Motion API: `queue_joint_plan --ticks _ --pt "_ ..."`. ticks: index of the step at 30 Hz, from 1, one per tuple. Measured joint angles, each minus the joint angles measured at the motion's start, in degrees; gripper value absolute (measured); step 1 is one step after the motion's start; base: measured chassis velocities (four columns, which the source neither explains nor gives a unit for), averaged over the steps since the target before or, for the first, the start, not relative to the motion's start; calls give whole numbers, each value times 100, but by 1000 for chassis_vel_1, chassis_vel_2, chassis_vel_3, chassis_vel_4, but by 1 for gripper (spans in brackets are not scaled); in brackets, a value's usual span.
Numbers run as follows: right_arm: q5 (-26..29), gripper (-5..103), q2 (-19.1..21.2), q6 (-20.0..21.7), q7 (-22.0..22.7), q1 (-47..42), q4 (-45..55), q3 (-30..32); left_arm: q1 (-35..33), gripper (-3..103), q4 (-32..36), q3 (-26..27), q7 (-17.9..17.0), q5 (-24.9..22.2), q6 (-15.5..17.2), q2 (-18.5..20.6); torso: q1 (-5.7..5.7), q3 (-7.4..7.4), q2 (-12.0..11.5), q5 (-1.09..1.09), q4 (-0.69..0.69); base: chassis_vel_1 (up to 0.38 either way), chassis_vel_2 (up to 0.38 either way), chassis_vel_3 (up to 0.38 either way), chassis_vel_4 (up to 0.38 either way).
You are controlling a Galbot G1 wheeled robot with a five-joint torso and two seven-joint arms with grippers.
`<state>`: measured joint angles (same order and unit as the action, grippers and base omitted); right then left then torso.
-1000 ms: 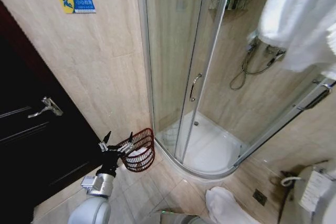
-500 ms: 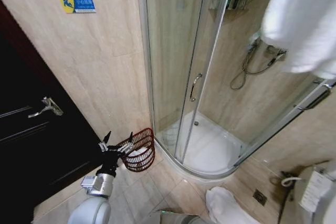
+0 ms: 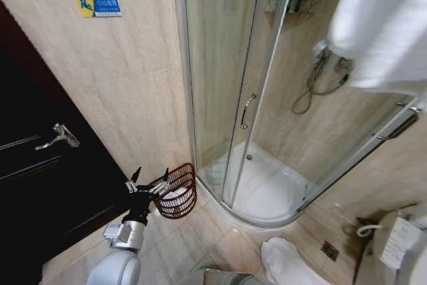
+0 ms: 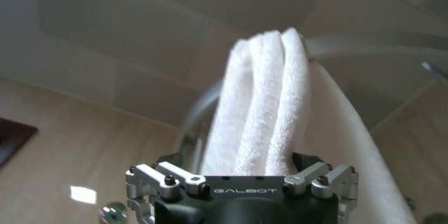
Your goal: Discard the used towel into the hamper.
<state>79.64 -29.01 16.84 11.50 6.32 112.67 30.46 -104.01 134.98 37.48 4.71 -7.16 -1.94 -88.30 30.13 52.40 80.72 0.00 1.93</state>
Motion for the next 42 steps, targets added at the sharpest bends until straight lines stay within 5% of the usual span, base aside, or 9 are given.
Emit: queue_joint_plan --ticks 8,18,20,25,27,31,42 --pt "-619 102 -137 -73 -133 92 -463 -318 0 100 0 0 0 0 0 0 1 1 0 0 1 0 0 0 0" --pt "-1064 66 -311 -164 -261 160 -767 -603 0 100 0 0 0 0 0 0 1 1 0 0 0 0 0 0 0" --pt "-1073 66 -323 -167 -262 164 -768 -614 0 100 0 0 0 0 0 0 1 1 0 0 0 0 0 0 0" --pt "-1082 38 -349 -172 -259 249 -769 -675 0 100 0 0 0 0 0 0 0 1 0 0 0 0 0 0 0" --pt "-1081 38 -350 -173 -252 257 -763 -684 0 100 0 0 0 0 0 0 0 1 0 -1 0 0 0 0 0" --pt "-1080 18 -347 -209 -227 285 -729 -711 0 100 0 0 0 0 0 0 0 1 0 -1 0 0 0 0 0" --pt "-1078 12 -175 -319 -262 147 -587 -561 0 100 0 0 0 0 0 0 1 0 0 -3 1 0 0 0 0"
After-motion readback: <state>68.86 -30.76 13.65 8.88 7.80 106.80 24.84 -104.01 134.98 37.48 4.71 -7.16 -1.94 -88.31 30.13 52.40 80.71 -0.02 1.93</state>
